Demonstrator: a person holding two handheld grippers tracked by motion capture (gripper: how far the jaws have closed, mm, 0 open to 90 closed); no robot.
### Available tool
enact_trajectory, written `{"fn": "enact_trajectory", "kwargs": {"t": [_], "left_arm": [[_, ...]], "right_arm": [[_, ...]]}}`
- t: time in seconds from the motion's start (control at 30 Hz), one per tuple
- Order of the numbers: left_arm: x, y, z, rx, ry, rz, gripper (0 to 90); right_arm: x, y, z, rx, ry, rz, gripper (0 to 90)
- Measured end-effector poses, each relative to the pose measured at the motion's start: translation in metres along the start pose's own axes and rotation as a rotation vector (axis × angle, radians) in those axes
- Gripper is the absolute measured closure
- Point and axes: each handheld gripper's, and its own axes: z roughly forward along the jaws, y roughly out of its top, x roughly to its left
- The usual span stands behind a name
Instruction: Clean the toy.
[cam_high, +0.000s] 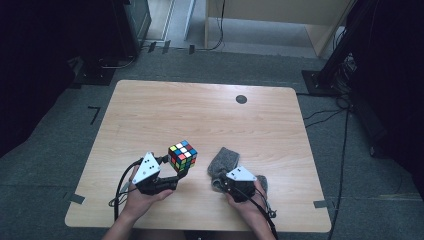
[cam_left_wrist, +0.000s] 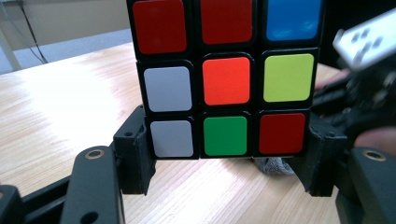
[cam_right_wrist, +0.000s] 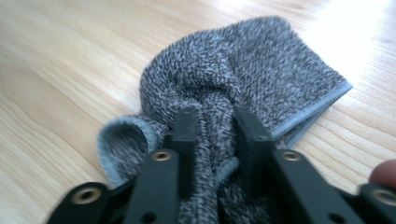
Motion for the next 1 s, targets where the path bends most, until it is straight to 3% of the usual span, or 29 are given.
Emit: {"fn": "enact_trajectory", "kwargs": {"t": [0.07,0.1,0.27,0.37,0.43,0.5,0.67,0.77,0.83,0.87,0.93,1.0], "left_arm": [[-0.002,-0.002,0.003,0.023,0.019,0.034,34.1],[-0.003,-0.002,0.004,0.030,0.024,0.045,34.1],[-0.015,-0.006,0.011,0.066,0.027,0.121,34.1],[-0.025,-0.008,0.017,0.085,0.013,0.162,34.1],[-0.034,-0.009,0.020,0.093,-0.007,0.201,34.2],[-0.042,-0.009,0.022,0.094,-0.029,0.228,34.2],[-0.052,-0.006,0.020,0.084,-0.025,0.287,34.3],[-0.048,-0.006,0.017,0.074,-0.031,0.264,34.3],[-0.045,-0.004,0.016,0.065,-0.035,0.246,34.3],[-0.044,-0.004,0.016,0.067,-0.036,0.244,34.3],[-0.046,-0.006,0.018,0.081,-0.037,0.249,34.3],[-0.049,-0.008,0.021,0.093,-0.042,0.258,34.3]], "right_arm": [[-0.002,0.008,-0.011,-0.083,0.036,0.050,77.1],[-0.001,0.014,-0.021,-0.151,0.065,0.061,77.0],[0.013,0.042,-0.065,-0.417,0.151,0.061,76.8],[0.021,0.051,-0.083,-0.514,0.182,0.060,76.7],[0.024,0.055,-0.088,-0.529,0.232,0.067,76.6],[0.028,0.056,-0.086,-0.509,0.258,0.058,76.5],[0.024,0.050,-0.074,-0.439,0.240,0.106,75.9],[0.016,0.046,-0.069,-0.407,0.167,0.105,75.6],[0.014,0.042,-0.067,-0.399,0.076,0.070,74.8],[0.014,0.041,-0.068,-0.405,0.063,0.067,74.9],[0.018,0.043,-0.072,-0.441,0.105,0.081,75.0],[0.024,0.046,-0.077,-0.486,0.160,0.060,74.9]]}}
